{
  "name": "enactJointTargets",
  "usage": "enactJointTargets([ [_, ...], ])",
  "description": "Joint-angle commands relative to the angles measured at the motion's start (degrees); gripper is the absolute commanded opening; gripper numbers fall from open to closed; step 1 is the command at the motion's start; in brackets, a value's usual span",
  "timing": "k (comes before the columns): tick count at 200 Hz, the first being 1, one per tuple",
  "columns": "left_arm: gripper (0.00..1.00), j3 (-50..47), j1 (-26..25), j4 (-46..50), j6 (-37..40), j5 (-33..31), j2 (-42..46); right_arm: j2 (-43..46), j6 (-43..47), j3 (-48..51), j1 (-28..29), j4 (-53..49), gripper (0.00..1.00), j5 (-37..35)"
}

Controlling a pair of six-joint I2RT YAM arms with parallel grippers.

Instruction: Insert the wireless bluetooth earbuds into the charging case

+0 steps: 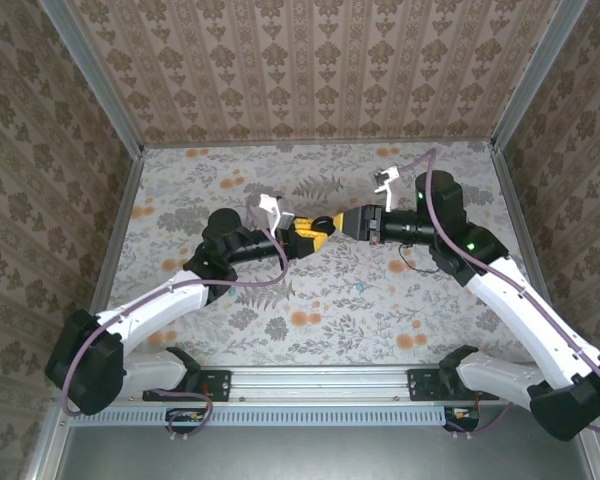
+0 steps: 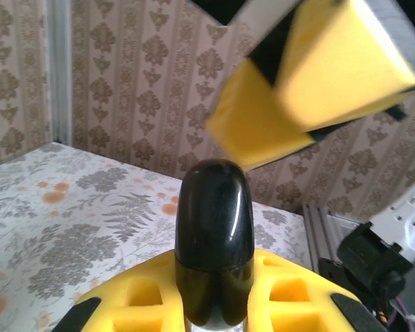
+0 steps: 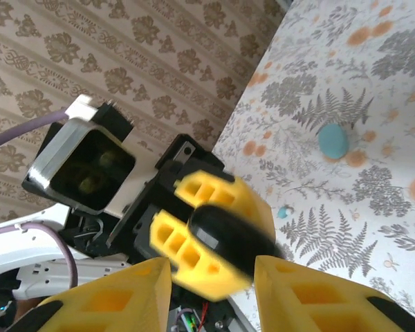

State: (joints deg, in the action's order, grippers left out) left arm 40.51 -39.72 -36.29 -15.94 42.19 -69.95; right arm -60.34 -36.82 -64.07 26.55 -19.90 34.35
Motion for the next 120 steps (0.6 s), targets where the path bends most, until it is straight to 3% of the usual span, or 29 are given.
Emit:
enactJointTargets([
  [1,0.0,0.38,1.52,-1.62,-3.06,-2.66,-0.89,4.57,3.15,1.45,-1.94,-5.0,0.39,-8.12],
  [48,0.02,1.38,8.58,6.7,-11.09,-5.02,-6.68,8.35,5.83,4.62,-4.78,-11.99,0.42,-18.44],
  [120,0.05,6.28,21.34,14.97,-15.55,-5.03,-27.02,5.62,4.74,11.02,-5.45,-7.81,0.45,-18.06],
])
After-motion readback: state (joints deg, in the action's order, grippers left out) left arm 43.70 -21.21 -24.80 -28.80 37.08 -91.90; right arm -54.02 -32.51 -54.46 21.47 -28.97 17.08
